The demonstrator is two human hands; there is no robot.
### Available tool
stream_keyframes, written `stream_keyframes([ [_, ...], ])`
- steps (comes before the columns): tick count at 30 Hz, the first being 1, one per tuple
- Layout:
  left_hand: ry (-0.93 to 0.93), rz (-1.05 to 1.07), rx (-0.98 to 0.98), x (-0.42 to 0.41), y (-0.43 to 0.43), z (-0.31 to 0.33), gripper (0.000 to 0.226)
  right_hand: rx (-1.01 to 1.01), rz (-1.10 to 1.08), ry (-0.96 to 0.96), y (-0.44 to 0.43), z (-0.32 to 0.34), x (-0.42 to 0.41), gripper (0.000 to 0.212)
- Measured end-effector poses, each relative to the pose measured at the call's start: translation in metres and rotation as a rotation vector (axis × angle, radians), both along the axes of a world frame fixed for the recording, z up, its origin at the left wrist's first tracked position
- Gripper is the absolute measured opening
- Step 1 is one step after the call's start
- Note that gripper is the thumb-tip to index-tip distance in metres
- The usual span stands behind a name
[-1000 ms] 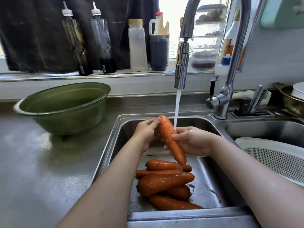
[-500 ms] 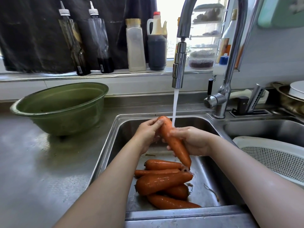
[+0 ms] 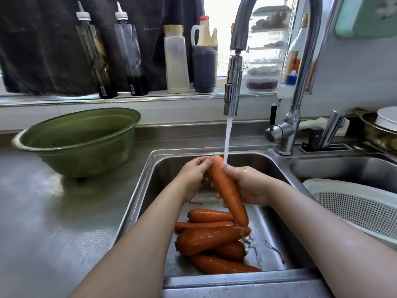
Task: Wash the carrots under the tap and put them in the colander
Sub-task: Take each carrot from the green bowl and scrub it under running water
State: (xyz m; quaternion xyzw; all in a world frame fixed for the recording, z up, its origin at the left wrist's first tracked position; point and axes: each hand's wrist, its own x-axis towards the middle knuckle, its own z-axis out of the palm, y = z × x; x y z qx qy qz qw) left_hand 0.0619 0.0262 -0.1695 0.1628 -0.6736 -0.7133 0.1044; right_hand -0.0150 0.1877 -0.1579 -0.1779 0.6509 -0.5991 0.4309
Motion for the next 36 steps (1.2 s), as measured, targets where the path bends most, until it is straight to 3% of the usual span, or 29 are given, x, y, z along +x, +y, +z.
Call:
stream_keyframes([
  [3, -0.002, 0.018, -0.032, 0.001, -0.001, 0.001, 0.038, 0.000, 0.002, 0.048, -0.002, -0.001, 0.000, 0.056],
  [9, -0.009, 0.004, -0.134, 0.001, 0.005, 0.003, 0.024, 0.125, -0.109, 0.153, -0.009, -0.001, 0.003, 0.081],
  [15, -0.019, 0.054, -0.150, 0.004, 0.001, 0.003, 0.028, -0.040, 0.058, -0.036, 0.002, 0.002, -0.001, 0.043],
  [19, -0.015, 0.002, -0.152, 0.007, 0.006, 0.012, 0.013, 0.027, 0.023, 0.123, -0.006, -0.002, 0.005, 0.058],
  [21, -0.024, -0.005, -0.184, 0.007, 0.010, 0.012, 0.019, 0.075, -0.039, 0.196, -0.009, 0.000, 0.011, 0.059],
  [24, -0.040, 0.002, -0.216, 0.007, 0.011, 0.009, 0.030, 0.110, -0.108, 0.204, -0.010, 0.003, 0.011, 0.081],
  [29, -0.073, -0.088, -0.034, 0.008, 0.008, 0.008, 0.034, 0.050, -0.146, 0.044, -0.012, 0.004, 0.012, 0.073],
  [33, -0.327, -0.315, 0.168, 0.012, 0.002, 0.005, 0.065, -0.143, -0.189, -0.080, -0.019, -0.001, 0.008, 0.045],
  [36, -0.398, -0.459, 0.207, 0.016, -0.001, 0.007, 0.066, -0.247, -0.180, -0.097, -0.016, -0.001, 0.001, 0.066],
])
